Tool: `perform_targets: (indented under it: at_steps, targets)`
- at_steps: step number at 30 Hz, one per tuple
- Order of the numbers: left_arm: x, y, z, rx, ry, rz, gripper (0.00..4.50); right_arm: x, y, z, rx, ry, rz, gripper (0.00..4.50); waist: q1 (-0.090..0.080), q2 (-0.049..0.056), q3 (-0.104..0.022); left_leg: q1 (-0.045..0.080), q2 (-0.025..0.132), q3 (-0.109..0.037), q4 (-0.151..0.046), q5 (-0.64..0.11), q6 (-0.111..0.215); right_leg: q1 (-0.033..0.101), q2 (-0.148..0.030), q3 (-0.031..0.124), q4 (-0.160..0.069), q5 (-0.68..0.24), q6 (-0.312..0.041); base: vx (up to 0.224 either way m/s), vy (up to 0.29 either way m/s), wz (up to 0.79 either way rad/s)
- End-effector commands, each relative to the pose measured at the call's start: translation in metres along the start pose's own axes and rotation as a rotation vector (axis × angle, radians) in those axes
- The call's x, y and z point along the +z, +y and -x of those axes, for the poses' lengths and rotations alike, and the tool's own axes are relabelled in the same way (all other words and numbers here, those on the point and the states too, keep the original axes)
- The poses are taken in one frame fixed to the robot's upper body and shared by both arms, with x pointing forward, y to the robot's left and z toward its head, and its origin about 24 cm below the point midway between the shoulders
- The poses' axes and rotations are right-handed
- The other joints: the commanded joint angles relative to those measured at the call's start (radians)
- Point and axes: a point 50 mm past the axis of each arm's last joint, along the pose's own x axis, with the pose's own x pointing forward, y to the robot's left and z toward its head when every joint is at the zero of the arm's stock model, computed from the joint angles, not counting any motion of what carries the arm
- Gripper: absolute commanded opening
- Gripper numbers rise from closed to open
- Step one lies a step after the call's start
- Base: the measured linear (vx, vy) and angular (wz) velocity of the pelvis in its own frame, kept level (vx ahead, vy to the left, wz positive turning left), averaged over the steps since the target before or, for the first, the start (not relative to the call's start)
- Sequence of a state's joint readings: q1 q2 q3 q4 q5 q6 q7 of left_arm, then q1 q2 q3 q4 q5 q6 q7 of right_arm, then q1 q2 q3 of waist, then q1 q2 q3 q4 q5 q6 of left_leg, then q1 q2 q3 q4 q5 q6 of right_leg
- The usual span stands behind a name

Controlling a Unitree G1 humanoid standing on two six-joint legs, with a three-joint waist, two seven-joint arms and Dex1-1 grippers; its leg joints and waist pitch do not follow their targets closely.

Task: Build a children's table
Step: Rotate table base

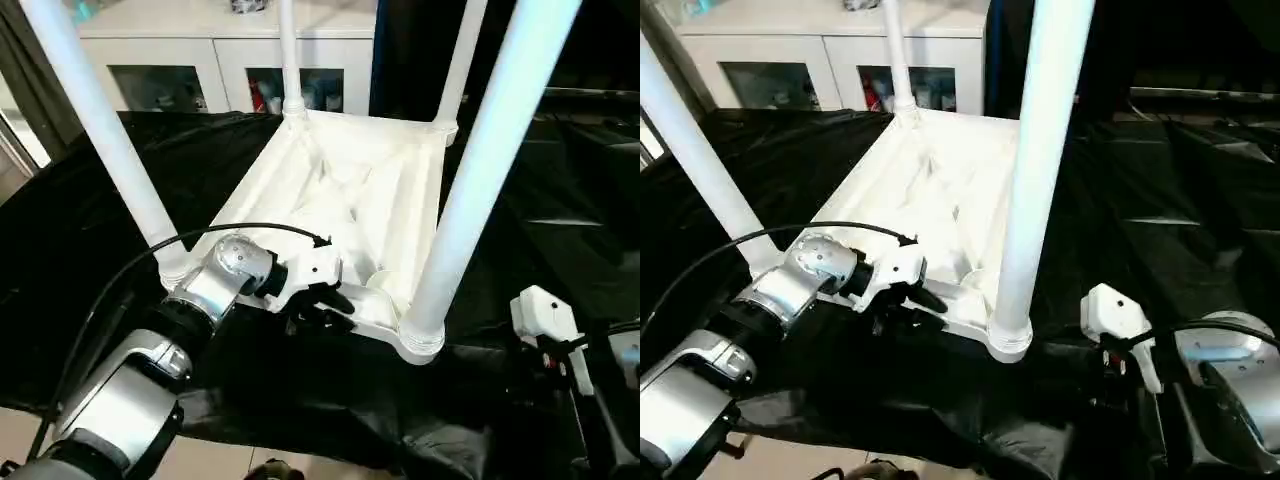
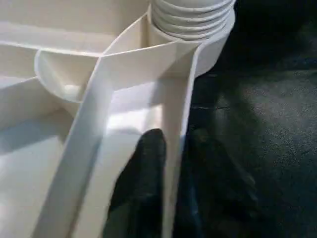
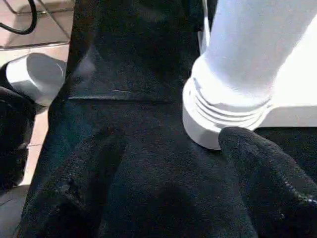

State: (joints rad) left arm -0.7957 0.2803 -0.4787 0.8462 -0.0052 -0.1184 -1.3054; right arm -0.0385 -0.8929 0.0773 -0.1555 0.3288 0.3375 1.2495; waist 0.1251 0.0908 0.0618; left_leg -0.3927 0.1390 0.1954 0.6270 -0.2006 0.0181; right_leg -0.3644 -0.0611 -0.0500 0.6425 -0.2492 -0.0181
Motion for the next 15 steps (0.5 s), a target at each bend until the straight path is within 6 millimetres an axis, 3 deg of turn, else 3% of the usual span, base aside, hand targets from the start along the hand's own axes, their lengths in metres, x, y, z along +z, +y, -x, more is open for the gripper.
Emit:
perform_targets:
  at_steps: [1, 2, 3, 4, 8, 9, 10, 11, 13, 14, 15]
  targets:
    - [0.000, 0.002, 0.002, -0.004, 0.010, -0.015, 0.59, 0.005, 0.003, 0.000, 0.027, 0.008, 0.031, 3.63, 0.003, -0.026, -0.071, 0.017, 0.107, -0.057, -0.063, -0.098, 0.126, 0.037, -0.120, 0.052, -0.084, -0.021, -0.250, 0.000, 0.000, 0.00]
    - [-0.001, 0.001, 0.001, -0.009, 0.019, -0.017, 0.59, 0.005, 0.003, 0.000, 0.030, 0.011, 0.033, 3.63, 0.004, -0.026, -0.072, 0.017, 0.106, -0.057, -0.063, -0.097, 0.127, 0.037, -0.120, 0.052, -0.084, -0.020, -0.248, 0.000, 0.000, 0.00]
    - [-0.002, 0.001, -0.002, -0.011, 0.027, -0.022, 0.51, 0.005, 0.003, 0.001, 0.034, 0.012, 0.032, 3.63, 0.001, -0.050, -0.070, 0.015, 0.105, -0.054, -0.064, -0.087, 0.135, 0.038, -0.118, 0.052, -0.084, -0.017, -0.243, 0.000, 0.000, 0.00]
    - [-0.002, 0.001, -0.003, -0.013, 0.032, -0.024, 0.51, 0.005, 0.003, 0.001, 0.041, 0.016, 0.033, 3.63, 0.004, -0.041, -0.070, 0.016, 0.105, -0.055, -0.063, -0.082, 0.139, 0.035, -0.120, 0.051, -0.084, -0.031, -0.237, 0.000, 0.000, 0.00]
    - [-0.004, 0.000, -0.009, -0.007, 0.034, -0.028, 0.17, 0.007, 0.000, 0.001, 0.053, 0.026, 0.047, 3.63, 0.003, -0.042, -0.069, 0.016, 0.107, -0.055, -0.063, -0.079, 0.147, 0.033, -0.119, 0.051, -0.085, -0.041, -0.229, 0.000, 0.000, 0.00]
    - [-0.004, 0.000, -0.010, -0.002, 0.028, -0.022, 0.13, 0.008, -0.001, 0.001, 0.051, 0.024, 0.049, 3.63, -0.001, -0.061, -0.067, 0.013, 0.106, -0.054, -0.064, -0.072, 0.153, 0.035, -0.120, 0.051, -0.083, -0.034, -0.227, 0.000, 0.000, 0.00]
    - [-0.003, 0.001, -0.010, 0.001, 0.022, -0.017, 0.10, 0.009, -0.002, 0.001, 0.050, 0.021, 0.050, 3.63, -0.001, -0.054, -0.065, 0.013, 0.106, -0.055, -0.064, -0.068, 0.156, 0.033, -0.122, 0.050, -0.084, -0.037, -0.227, 0.000, 0.000, 0.00]
    - [-0.002, 0.002, -0.010, 0.013, 0.006, -0.007, 0.05, 0.011, -0.003, 0.002, 0.045, 0.011, 0.053, 3.63, -0.003, -0.058, -0.066, 0.013, 0.106, -0.054, -0.064, -0.067, 0.156, 0.033, -0.121, 0.050, -0.083, -0.037, -0.227, 0.000, 0.000, 0.00]
    - [0.000, 0.003, -0.008, 0.037, -0.017, 0.008, 0.05, 0.014, -0.005, 0.002, 0.026, -0.010, 0.060, 3.63, -0.015, -0.087, -0.058, 0.012, 0.105, -0.052, -0.068, -0.070, 0.164, 0.031, -0.120, 0.049, -0.086, -0.052, -0.225, 0.000, 0.000, 0.00]
    - [0.000, 0.004, -0.006, 0.054, -0.027, 0.018, 0.05, 0.015, -0.007, 0.002, 0.004, -0.024, 0.066, 3.63, -0.011, -0.076, -0.061, 0.013, 0.106, -0.054, -0.066, -0.065, 0.160, 0.031, -0.123, 0.050, -0.081, -0.052, -0.227, 0.000, 0.000, 0.00]
    - [0.000, 0.004, -0.006, 0.063, -0.029, 0.020, 0.05, 0.016, -0.008, 0.002, -0.009, -0.032, 0.065, 3.63, -0.016, -0.080, -0.057, 0.011, 0.104, -0.053, -0.068, -0.067, 0.159, 0.029, -0.122, 0.050, -0.086, -0.067, -0.225, 0.000, 0.000, 0.00]
